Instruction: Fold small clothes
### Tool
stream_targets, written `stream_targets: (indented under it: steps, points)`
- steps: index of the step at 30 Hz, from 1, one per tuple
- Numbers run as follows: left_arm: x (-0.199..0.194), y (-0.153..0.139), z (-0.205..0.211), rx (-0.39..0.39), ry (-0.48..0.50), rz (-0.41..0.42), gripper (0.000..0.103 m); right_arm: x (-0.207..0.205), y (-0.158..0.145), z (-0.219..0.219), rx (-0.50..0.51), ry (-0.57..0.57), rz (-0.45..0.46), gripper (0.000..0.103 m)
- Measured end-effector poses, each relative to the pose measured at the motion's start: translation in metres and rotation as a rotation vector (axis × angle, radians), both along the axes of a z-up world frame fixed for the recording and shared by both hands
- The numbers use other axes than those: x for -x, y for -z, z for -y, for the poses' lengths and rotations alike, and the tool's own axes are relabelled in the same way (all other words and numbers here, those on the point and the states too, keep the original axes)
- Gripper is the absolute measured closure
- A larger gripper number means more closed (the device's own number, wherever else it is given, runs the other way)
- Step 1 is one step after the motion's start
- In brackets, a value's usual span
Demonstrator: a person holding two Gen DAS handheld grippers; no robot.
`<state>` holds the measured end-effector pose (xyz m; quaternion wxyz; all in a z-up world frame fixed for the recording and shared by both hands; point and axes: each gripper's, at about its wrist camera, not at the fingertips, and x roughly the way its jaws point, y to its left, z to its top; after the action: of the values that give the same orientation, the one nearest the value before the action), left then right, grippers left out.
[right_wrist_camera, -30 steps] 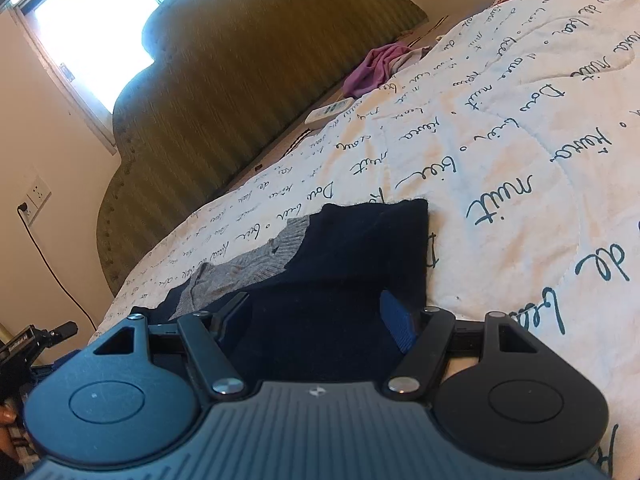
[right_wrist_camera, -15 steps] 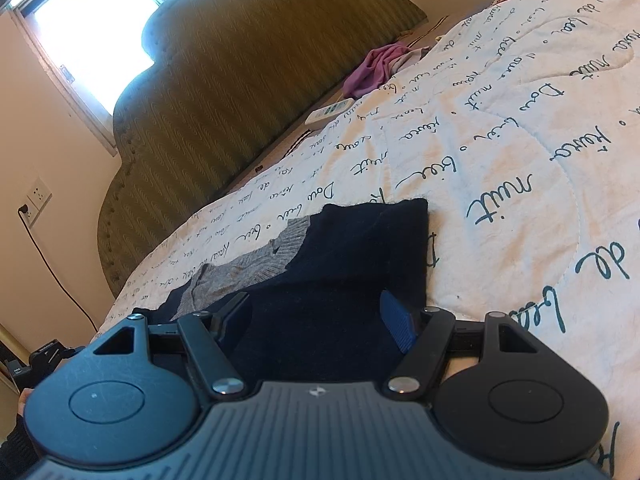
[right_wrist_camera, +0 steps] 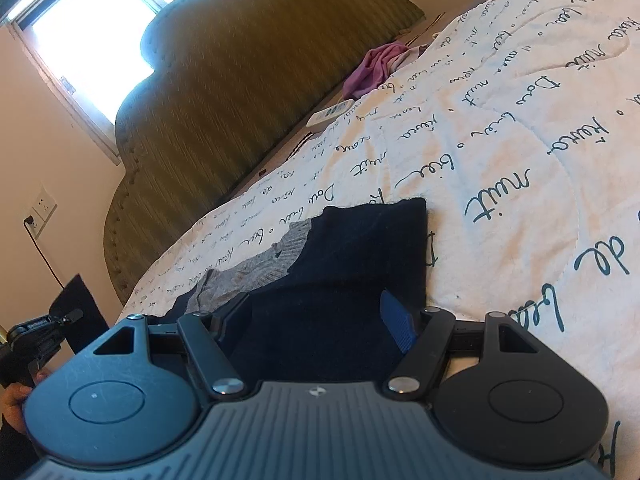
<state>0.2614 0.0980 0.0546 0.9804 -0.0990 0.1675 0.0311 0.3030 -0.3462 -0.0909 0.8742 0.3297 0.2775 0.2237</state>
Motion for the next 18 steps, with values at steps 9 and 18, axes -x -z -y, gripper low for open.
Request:
stream_targets:
  steps: [9, 18]
  points:
    - [0.026, 0.087, 0.172, -0.319, 0.406, -0.128, 0.097, 0.000, 0.001, 0.003, -0.021, -0.001, -0.001, 0.033]
    - [0.027, 0.089, 0.156, -0.301, 0.348, -0.092, 0.097, 0.002, -0.025, -0.012, 0.099, 0.000, -0.072, 0.029]
